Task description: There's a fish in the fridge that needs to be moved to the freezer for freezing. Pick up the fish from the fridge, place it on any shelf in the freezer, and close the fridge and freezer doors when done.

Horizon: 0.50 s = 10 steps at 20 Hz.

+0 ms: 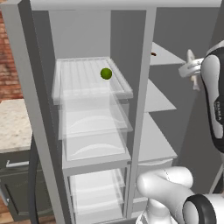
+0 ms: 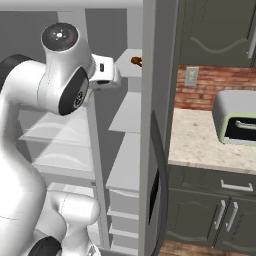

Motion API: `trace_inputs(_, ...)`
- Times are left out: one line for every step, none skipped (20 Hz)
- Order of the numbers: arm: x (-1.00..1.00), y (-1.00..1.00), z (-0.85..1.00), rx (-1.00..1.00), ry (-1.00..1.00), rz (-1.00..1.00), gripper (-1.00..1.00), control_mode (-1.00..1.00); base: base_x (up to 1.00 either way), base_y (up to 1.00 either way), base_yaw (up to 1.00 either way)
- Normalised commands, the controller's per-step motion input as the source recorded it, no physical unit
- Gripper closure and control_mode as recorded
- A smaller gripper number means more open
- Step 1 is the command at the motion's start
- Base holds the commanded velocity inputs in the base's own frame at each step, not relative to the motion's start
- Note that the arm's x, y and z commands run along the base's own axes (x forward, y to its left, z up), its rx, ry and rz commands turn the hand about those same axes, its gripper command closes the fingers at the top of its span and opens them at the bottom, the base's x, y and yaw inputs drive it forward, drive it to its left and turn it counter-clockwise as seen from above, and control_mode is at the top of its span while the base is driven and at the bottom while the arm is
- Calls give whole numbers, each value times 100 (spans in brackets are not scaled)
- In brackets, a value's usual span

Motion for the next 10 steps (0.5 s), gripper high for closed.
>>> trace_inputs(81, 0, 8, 0, -7, 0, 100, -100, 0, 0, 0)
trace_inputs(84, 0, 8, 0, -5, 1, 100, -100, 0, 0, 0)
trace_inputs(77, 0, 10, 0, -5, 1, 100, -100, 0, 0, 0)
trace_inputs(79, 0, 9, 0, -1, 3, 100, -100, 0, 0, 0)
trace_inputs(74, -3, 11, 0, 0, 4, 100, -100, 0, 0, 0)
trace_inputs(73, -11, 10, 0, 0, 5, 100, -100, 0, 0, 0)
trace_inputs(69, -24, 2, 0, 0, 5, 100, -100, 0, 0, 0)
trace_inputs(69, -29, 0, 0, 0, 5, 100, -100, 0, 0, 0)
trace_inputs(72, -25, 0, 1, 0, 5, 100, -100, 0, 0, 0)
trace_inputs(80, -22, 0, 1, 0, 5, 100, -100, 0, 0, 0)
